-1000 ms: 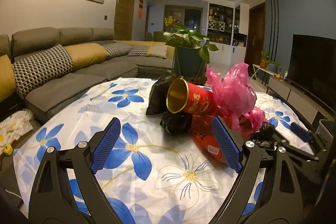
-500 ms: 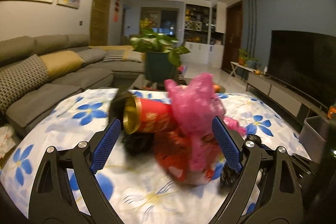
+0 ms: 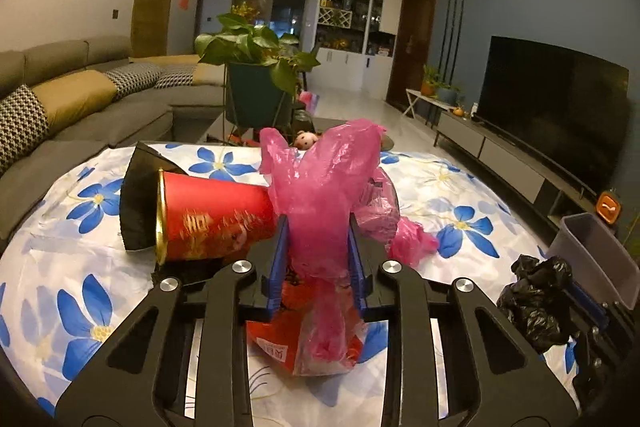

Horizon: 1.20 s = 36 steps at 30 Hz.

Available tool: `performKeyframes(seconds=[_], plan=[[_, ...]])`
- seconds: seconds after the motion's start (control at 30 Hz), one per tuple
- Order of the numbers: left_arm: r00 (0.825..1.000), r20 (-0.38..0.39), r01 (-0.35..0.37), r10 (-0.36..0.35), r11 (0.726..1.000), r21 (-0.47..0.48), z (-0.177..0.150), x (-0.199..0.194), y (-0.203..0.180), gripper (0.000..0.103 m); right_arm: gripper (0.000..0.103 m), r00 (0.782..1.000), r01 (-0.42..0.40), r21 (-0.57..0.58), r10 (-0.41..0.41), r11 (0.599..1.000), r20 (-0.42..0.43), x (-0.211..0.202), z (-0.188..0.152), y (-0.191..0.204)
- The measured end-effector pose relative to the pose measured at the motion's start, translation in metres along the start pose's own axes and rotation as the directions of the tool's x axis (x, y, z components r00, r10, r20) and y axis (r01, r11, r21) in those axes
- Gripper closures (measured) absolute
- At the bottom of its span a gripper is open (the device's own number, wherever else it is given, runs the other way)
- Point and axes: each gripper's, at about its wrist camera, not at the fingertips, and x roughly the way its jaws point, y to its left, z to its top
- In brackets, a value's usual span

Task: Collect trash
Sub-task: 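Grasp the black plastic bag with the right tool while the left tool grasps a pink bag, then carry the black bag and pink bag over the grey bin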

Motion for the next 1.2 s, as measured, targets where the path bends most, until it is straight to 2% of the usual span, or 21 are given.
performKeyframes(seconds=[0.2, 0.37, 0.5, 0.73, 0.9, 1.03, 1.2], plan=[[0.996, 0.094, 0.002, -0.001, 1.000, -0.011, -0.003, -0.042, -0.006, 0.079, 0.087, 0.999, 0.019, 0.005, -0.020, 1.000, 0.036, -0.016, 0.002, -0.012], [0.983, 0.179, 0.048, -0.046, 0.999, -0.004, 0.002, -0.085, -0.014, 0.079, 0.087, 0.997, 0.039, 0.015, -0.040, 0.999, 0.064, -0.031, 0.007, -0.022], [0.974, 0.215, 0.076, -0.076, 0.997, 0.007, 0.006, -0.104, -0.023, 0.079, 0.087, 0.994, 0.055, 0.020, -0.056, 0.998, 0.092, -0.044, 0.010, -0.029], [0.970, 0.201, 0.127, -0.137, 0.990, 0.059, 0.004, -0.107, -0.057, 0.079, 0.087, 0.985, 0.102, 0.032, -0.105, 0.994, 0.136, -0.067, 0.016, -0.048], [0.962, 0.172, 0.197, -0.214, 0.974, 0.109, 0.000, -0.099, -0.092, 0.079, 0.087, 0.971, 0.168, 0.050, -0.174, 0.984, 0.165, -0.082, 0.019, -0.072], [0.947, 0.146, 0.263, -0.285, 0.952, 0.155, -0.003, -0.088, -0.129, 0.079, 0.087, 0.953, 0.234, 0.073, -0.243, 0.970, 0.179, -0.093, 0.021, -0.096], [0.923, 0.126, 0.341, -0.365, 0.924, 0.175, -0.005, -0.077, -0.172, 0.079, 0.087, 0.916, 0.335, 0.117, -0.352, 0.935, 0.193, -0.107, 0.022, -0.134]])
